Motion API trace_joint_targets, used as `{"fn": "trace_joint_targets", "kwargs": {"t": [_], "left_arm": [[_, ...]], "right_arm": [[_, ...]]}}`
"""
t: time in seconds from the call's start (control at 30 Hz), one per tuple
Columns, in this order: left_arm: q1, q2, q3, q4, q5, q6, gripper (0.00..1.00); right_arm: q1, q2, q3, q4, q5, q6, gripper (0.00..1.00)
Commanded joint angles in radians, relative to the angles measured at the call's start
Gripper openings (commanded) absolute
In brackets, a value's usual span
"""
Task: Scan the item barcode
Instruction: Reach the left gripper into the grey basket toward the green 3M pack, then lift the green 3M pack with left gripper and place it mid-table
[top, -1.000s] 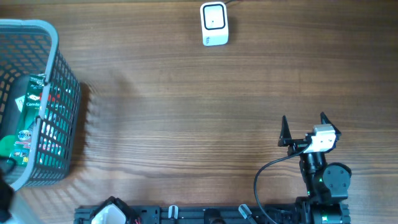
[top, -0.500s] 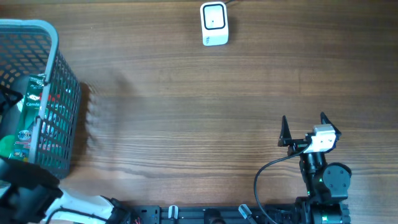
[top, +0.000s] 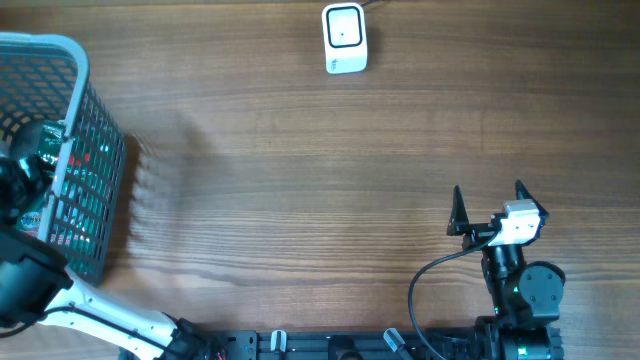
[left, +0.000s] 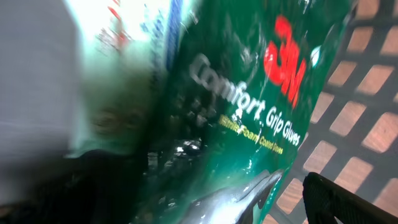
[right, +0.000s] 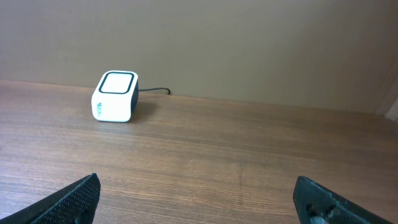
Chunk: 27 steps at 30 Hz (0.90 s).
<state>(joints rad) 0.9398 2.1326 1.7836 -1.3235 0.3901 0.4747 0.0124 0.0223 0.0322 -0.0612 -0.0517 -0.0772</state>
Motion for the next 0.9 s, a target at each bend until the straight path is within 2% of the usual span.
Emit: {"fn": "trace_joint_targets", "kwargs": {"t": [0.0, 0.07, 0.1, 0.17, 0.2, 0.3, 0.37, 0.43, 0.47, 0.5, 0.53, 0.57, 0.67, 0.73, 0.87], "left_arm": [[-0.036, 0.028, -0.067, -0.002, 0.006, 0.038, 1.0], [-0.063, 0.028, -0.09, -0.008, 0.006, 0.039, 1.0], [-0.076, 0.028, -0.096, -0.009, 0.006, 0.039, 0.9], [-0.098, 0.027, -0.096, -0.013, 0.006, 0.038, 0.3], [-0.106, 0.027, -0.095, -0.028, 0.005, 0.038, 0.04], [-0.105, 0.026, -0.078, -0.076, 0.002, 0.038, 0.04], [-0.104, 0.025, 0.006, -0.133, 0.002, -0.01, 0.04], [-0.104, 0.025, 0.164, -0.209, 0.001, -0.118, 0.04], [-0.104, 0.025, 0.239, -0.248, 0.002, -0.125, 0.04], [-0.104, 0.025, 0.351, -0.302, 0.002, -0.131, 0.04], [-0.104, 0.025, 0.518, -0.362, 0.002, -0.192, 0.04], [-0.104, 0.01, 0.619, -0.361, -0.006, -0.279, 0.04], [-0.104, -0.076, 0.848, -0.361, -0.006, -0.37, 0.04], [-0.108, -0.168, 0.909, -0.36, -0.005, -0.422, 0.04], [-0.141, -0.309, 0.909, -0.361, 0.015, -0.523, 0.04]], "right_arm": [[0.0, -0.006, 0.0, 0.005, -0.009, -0.009, 1.0], [0.0, -0.006, 0.0, 0.005, -0.009, -0.009, 1.0], [0.0, -0.006, 0.0, 0.005, -0.009, -0.01, 1.0], [0.0, -0.006, 0.0, 0.005, -0.009, -0.009, 1.0], [0.0, -0.006, 0.0, 0.005, -0.009, -0.009, 1.0], [0.0, -0.006, 0.0, 0.005, -0.009, -0.009, 1.0], [0.0, -0.006, 0.0, 0.005, -0.009, -0.009, 1.0], [0.0, -0.006, 0.0, 0.005, -0.009, -0.009, 1.0], [0.0, -0.005, 0.0, 0.005, -0.009, -0.009, 1.0], [0.0, -0.005, 0.0, 0.005, -0.009, -0.009, 1.0], [0.0, -0.006, 0.0, 0.005, -0.009, -0.009, 1.0], [0.0, -0.006, 0.0, 0.005, -0.009, -0.009, 1.0], [0.0, -0.006, 0.0, 0.005, -0.009, -0.009, 1.0], [0.0, -0.006, 0.0, 0.005, -0.009, -0.009, 1.0], [0.0, -0.006, 0.0, 0.005, -0.009, -0.009, 1.0]]}}
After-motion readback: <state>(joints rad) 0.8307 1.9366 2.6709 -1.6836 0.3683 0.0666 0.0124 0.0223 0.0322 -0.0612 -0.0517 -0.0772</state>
